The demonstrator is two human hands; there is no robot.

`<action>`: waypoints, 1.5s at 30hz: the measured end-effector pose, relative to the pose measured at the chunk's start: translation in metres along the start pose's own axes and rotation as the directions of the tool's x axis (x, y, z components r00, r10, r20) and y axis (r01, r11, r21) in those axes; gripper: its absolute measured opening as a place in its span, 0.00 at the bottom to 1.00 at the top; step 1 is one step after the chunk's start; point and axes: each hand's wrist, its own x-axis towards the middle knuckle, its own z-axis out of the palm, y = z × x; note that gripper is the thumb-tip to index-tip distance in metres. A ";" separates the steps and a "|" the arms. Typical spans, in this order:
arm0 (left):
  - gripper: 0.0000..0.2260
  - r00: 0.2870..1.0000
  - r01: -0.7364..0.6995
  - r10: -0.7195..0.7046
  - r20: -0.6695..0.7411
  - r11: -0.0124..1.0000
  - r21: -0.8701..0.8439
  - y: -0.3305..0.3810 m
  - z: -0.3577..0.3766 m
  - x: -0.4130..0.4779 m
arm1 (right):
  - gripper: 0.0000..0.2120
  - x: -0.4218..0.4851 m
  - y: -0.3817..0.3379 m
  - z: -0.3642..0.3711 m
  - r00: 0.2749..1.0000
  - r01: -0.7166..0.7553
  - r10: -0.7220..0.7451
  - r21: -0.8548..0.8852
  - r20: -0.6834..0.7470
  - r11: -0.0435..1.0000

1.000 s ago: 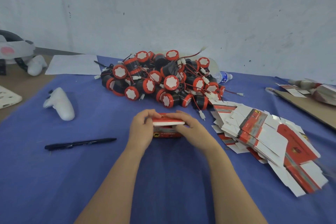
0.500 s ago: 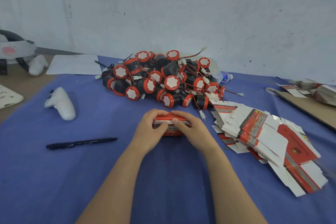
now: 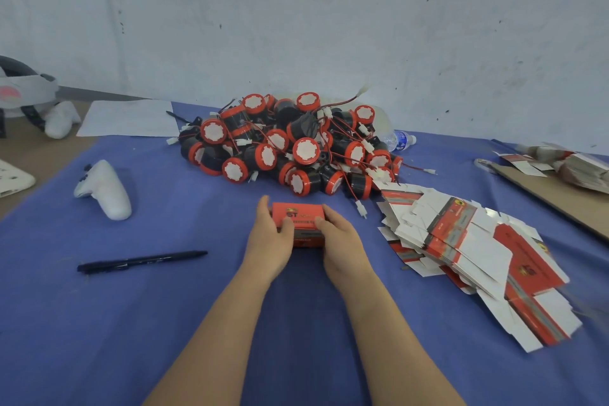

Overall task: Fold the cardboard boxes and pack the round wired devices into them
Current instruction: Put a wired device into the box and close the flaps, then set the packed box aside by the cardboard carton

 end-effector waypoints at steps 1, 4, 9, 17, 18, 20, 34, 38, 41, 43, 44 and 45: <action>0.27 0.999 0.034 -0.034 0.000 0.999 -0.005 0.000 0.001 -0.001 | 0.13 -0.002 -0.001 0.000 1.000 0.003 -0.003 0.044 -0.011 0.999; 0.23 0.997 0.075 -0.074 -0.015 0.996 0.051 0.005 0.005 -0.001 | 0.15 -0.007 -0.008 0.005 0.997 -0.011 0.011 -0.001 -0.070 1.000; 0.20 0.995 0.062 -0.080 -0.064 0.968 -0.245 0.033 0.006 -0.021 | 0.18 -0.024 -0.028 0.013 0.995 -0.013 0.007 -0.064 -0.099 0.998; 0.15 0.923 -0.177 0.327 0.202 0.829 -0.531 0.173 0.126 -0.097 | 0.17 -0.128 -0.136 -0.140 0.689 0.369 -0.363 -0.127 -0.628 0.921; 0.14 0.892 -0.142 0.354 0.282 0.810 -0.568 0.197 0.156 -0.119 | 0.17 -0.152 -0.152 -0.172 0.593 0.359 -0.393 -0.207 -0.703 0.910; 0.14 0.802 -0.108 0.417 0.428 0.806 -0.582 0.241 0.212 -0.173 | 0.17 -0.209 -0.180 -0.234 0.408 0.237 -0.439 -0.371 -0.801 0.898; 0.14 0.625 -0.043 0.394 0.674 0.879 -0.474 0.269 0.296 -0.291 | 0.13 -0.310 -0.175 -0.305 0.212 0.047 -0.504 -0.506 -0.838 0.861; 0.13 0.898 -0.098 0.236 0.371 0.930 -0.354 0.220 0.259 -0.197 | 0.13 -0.225 -0.144 -0.256 0.565 0.145 -0.391 -0.379 -0.726 0.914; 0.18 0.973 -0.098 0.109 0.202 0.993 -0.064 0.173 0.224 -0.140 | 0.13 -0.172 -0.105 -0.233 0.733 -0.072 -0.253 -0.441 -0.632 0.895; 0.22 0.989 -0.029 0.010 0.150 0.991 0.129 0.144 0.205 -0.108 | 0.15 -0.143 -0.080 -0.221 0.793 -0.186 -0.153 -0.474 -0.590 0.860; 0.24 0.991 0.013 -0.037 0.126 0.983 0.185 0.133 0.198 -0.096 | 0.14 -0.132 -0.071 -0.216 0.812 -0.212 -0.106 -0.460 -0.573 0.862; 0.26 0.991 0.049 -0.074 0.111 0.976 0.214 0.124 0.192 -0.086 | 0.11 -0.121 -0.063 -0.211 0.813 -0.246 -0.063 -0.441 -0.578 0.863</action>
